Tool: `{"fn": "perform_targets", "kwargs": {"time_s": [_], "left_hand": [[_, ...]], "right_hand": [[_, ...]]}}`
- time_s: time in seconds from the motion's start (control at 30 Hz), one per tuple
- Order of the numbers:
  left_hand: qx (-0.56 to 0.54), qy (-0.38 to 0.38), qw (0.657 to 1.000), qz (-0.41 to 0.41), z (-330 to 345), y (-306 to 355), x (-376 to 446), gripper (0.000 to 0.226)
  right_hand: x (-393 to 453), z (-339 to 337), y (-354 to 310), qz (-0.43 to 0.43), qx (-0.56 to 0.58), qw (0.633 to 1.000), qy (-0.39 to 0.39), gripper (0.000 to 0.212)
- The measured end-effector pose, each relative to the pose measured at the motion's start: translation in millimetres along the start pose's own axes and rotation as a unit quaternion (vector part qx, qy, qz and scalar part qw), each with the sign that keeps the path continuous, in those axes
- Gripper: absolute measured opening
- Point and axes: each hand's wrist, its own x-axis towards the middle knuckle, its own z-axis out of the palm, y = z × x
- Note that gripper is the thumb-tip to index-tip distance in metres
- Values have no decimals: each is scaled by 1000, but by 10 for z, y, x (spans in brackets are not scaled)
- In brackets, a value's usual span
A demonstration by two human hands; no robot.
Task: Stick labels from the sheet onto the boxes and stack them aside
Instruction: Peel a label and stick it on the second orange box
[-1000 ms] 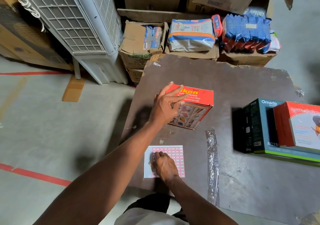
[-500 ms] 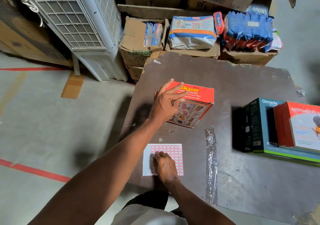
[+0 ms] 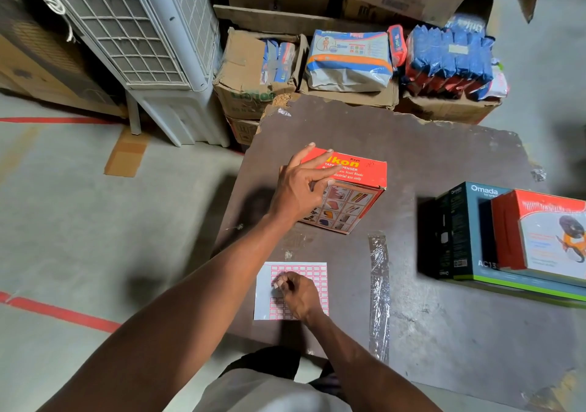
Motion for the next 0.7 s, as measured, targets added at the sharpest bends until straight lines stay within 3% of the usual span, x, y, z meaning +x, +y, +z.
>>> {"fn": "perform_targets", "kwargs": {"time_s": [0.1, 0.23, 0.37, 0.5, 0.7], "left_hand": [[1, -6, 1000, 1, 3, -13, -5, 34], [3, -6, 1000, 3, -8, -33, -17, 35], [11, -10, 1000, 3, 2, -90, -20, 36], [14, -2, 1000, 9, 20, -125, -3, 36], [17, 17, 1000, 17, 34, -70, -35, 38]], "right_hand": [[29, -14, 31, 6, -19, 1000, -2, 11], [-77, -107, -101, -5, 12, 1000, 21, 11], [-313, -399, -602, -107, 24, 987, 115, 13], [-511, -917, -1176, -260, 13, 934, 246, 11], [-449, -1652, -1706, -359, -71, 853, 373, 8]]}}
